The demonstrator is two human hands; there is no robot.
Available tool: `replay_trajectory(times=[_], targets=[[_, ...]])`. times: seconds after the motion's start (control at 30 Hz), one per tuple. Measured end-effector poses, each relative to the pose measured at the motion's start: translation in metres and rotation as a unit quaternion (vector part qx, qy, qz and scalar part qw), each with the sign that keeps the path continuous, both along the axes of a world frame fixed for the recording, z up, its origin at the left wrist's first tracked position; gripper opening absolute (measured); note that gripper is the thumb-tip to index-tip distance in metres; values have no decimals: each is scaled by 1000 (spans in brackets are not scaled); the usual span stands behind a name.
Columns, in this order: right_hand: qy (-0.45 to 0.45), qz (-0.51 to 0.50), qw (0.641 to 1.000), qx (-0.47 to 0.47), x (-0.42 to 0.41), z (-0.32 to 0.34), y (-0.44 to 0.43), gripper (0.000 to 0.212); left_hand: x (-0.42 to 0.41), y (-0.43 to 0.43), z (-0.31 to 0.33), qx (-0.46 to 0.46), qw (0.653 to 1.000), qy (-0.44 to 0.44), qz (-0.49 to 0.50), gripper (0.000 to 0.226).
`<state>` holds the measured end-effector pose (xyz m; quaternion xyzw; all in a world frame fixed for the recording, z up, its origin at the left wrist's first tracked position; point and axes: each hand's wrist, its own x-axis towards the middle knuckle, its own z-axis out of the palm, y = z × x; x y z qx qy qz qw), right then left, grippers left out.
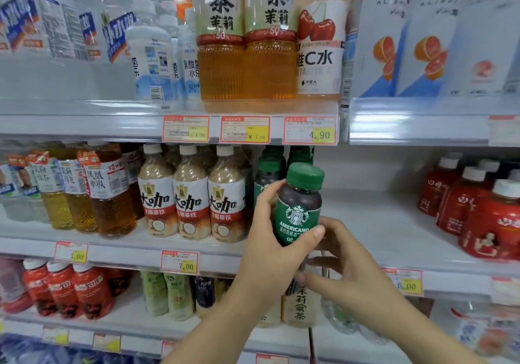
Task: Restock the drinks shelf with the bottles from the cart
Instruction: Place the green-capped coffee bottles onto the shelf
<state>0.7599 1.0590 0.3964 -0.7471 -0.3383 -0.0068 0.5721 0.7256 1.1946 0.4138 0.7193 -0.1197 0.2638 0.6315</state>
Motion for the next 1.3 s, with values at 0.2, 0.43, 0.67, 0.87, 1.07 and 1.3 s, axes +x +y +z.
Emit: replay_trajectory(times=[0.2,0.43,0.67,0.87,1.07,1.3], targets=[[-60,-80,993,64,0,8,-20,55,10,-29,7,46,998,13,-52,70],[-137,-168,975,39,43,12,-39,63,20,-4,-18,243,968,7,59,41],[-47,-169,984,-36,87,-5,-30,58,40,34,-65,448,862,-37,237,36],[-35,-162,984,-62,88,-8,-21,60,42,38,-75,501,835,-29,225,38],[-66,-194,974,-99,72,-12,-17,65,42,39,-86,513,833,-10,207,41],[-214,-277,935,-58,9,-57,-3,47,10,53,-105,427,888,-32,169,37]])
